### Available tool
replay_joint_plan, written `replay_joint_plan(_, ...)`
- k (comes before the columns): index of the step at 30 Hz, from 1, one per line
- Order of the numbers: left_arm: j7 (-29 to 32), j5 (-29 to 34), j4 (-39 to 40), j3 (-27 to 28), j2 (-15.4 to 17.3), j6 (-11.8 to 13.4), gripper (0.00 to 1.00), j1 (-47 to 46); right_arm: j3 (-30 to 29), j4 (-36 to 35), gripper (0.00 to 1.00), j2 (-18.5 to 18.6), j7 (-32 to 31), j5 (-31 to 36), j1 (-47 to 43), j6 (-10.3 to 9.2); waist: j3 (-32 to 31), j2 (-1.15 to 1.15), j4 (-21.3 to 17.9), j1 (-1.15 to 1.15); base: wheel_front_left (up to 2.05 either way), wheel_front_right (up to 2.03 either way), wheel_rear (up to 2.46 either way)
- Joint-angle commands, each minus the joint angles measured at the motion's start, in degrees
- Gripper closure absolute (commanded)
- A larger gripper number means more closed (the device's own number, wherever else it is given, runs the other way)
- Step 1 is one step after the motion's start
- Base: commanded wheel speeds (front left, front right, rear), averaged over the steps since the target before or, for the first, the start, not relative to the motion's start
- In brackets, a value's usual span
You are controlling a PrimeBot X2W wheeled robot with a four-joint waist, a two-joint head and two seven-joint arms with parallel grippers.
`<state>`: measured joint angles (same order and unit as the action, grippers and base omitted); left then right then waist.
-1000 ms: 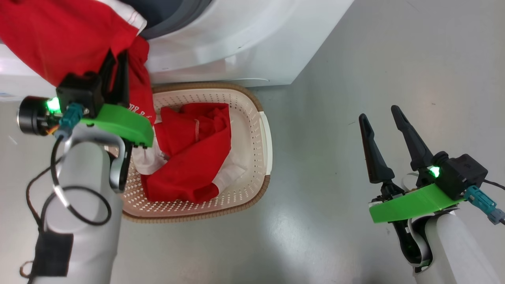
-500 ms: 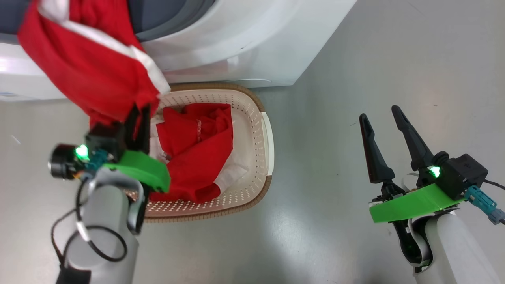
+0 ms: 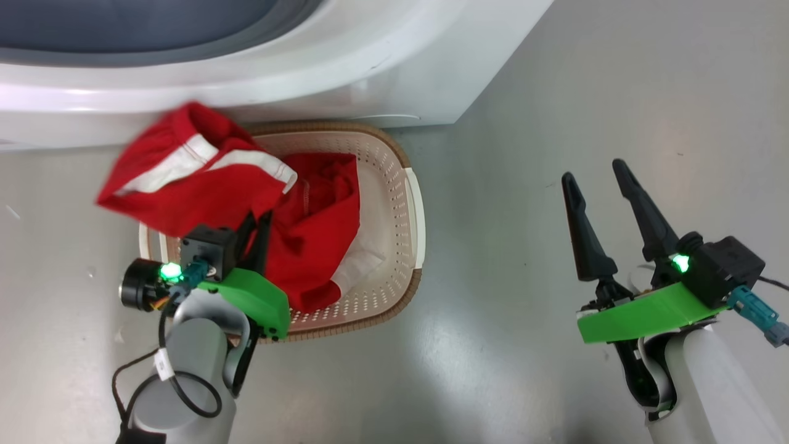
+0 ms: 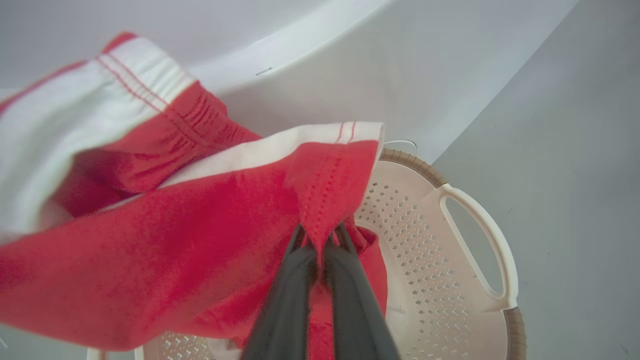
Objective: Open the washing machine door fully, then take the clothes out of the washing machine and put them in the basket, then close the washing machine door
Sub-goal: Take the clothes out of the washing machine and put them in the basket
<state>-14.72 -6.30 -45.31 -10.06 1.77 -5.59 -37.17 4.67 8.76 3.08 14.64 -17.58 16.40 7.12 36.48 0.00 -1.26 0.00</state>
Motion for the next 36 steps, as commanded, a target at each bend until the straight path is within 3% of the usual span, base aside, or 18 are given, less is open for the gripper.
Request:
replay_joint_plan(1,-0.3,-0.5,0.5,1.0,1.1,-0.2,1.00,1.5,1.4,-1.6,0.00,-0.2,0.4,-0.4,0.0,0.36,0.4,0.00,-0.2,0.00,0.00,0.00,0.00)
replay_joint_plan(20,-0.3,-2.5,-15.4,0.3,1.6,-1.6,1.00,-7.9,2.3,-2.1,0.00,-0.2,0.4,-0.1,1.8,0.36,5.7,0.00,-1.3,0.00,0.00,0.00,0.00)
replay_joint_plan(21,-0.3,-2.6,-16.3,0.3,1.6,-1.7,0.92,-8.3,2.3,-2.1,0.00,-0.2,0.4,-0.1,1.9,0.36,5.7,0.00,-1.3,0.00,0.00,0.00,0.00)
replay_joint_plan(24,-0.3,-3.2,-18.0,0.6,1.6,-1.7,0.05,-9.3,2.4,-1.9,0.00,-0.2,0.4,-0.1,1.9,0.36,5.5,0.00,-1.3,0.00,0.00,0.00,0.00)
replay_joint_plan(25,-0.3,-3.4,-18.4,0.7,1.7,-1.8,0.00,-9.4,2.5,-1.9,0.00,-0.2,0.4,0.0,1.9,0.36,5.3,0.00,-1.3,0.00,0.00,0.00,0.00)
replay_joint_plan(36,-0.3,-4.9,-17.4,1.5,1.6,-1.9,0.00,-7.6,2.1,-0.8,0.00,-0.2,0.4,0.6,0.7,0.36,1.9,0.00,-0.3,0.00,0.00,0.00,0.00)
